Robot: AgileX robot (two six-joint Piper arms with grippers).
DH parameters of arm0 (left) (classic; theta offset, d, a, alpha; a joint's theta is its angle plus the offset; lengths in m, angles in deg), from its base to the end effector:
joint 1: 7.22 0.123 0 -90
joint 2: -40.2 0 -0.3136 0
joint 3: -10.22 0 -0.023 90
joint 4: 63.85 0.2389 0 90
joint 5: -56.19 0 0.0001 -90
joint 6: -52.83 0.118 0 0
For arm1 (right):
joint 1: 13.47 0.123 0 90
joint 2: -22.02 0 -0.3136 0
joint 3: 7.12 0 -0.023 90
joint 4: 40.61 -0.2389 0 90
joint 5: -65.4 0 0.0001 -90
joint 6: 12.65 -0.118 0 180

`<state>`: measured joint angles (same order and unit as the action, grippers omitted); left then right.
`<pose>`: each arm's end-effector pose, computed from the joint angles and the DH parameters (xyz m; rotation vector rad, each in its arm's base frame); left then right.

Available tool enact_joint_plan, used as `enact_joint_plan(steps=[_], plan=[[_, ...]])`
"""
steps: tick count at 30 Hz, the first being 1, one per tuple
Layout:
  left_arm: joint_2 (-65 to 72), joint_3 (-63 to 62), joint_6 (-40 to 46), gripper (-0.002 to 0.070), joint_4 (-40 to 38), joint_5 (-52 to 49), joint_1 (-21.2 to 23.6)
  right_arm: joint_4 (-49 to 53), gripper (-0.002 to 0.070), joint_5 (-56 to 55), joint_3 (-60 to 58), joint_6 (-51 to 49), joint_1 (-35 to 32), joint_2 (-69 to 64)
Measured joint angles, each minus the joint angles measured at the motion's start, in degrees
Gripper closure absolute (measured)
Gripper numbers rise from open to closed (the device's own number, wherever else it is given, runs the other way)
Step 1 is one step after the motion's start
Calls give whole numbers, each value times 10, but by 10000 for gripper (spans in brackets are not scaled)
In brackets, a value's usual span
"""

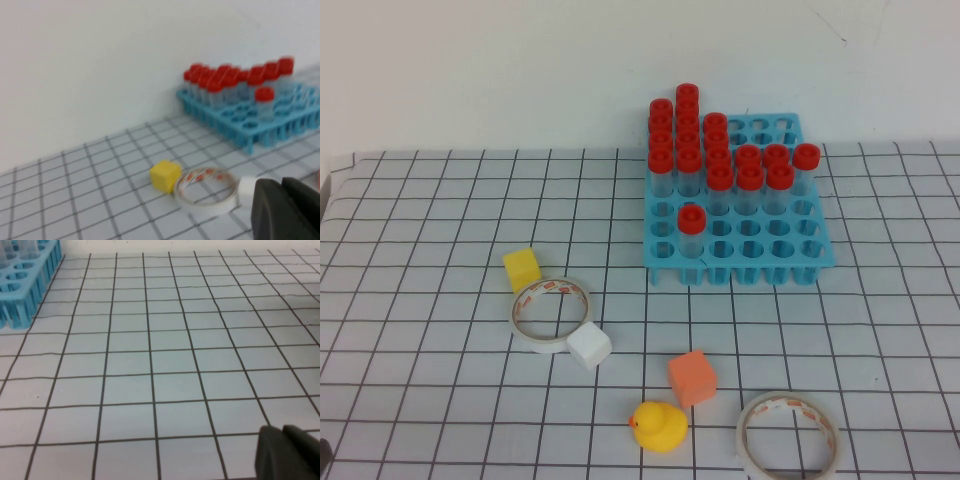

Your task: Place the test tubes

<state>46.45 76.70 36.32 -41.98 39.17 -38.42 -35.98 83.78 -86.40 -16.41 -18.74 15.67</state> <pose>0.0296 -0.0029 0.2528 0.3925 1.5028 -0.2847 0.0388 -0.0066 0.1703 0.0915 1.8130 -0.0962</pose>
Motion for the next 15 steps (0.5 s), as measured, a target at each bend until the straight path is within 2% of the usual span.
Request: enact_joint_plan(steps=[3,4,6,11,15], plan=[[0,16,102,676,-78,8,56,0,678,0,0,0,0,0],[0,29,151,676,-133,19,104,0,678,0,0,0,0,0],[0,44,183,676,-173,34,153,0,678,0,0,0,0,0],[0,79,208,676,-195,54,259,0,678,0,0,0,0,0],[0,98,208,676,-198,57,303,0,678,0,0,0,0,0]])
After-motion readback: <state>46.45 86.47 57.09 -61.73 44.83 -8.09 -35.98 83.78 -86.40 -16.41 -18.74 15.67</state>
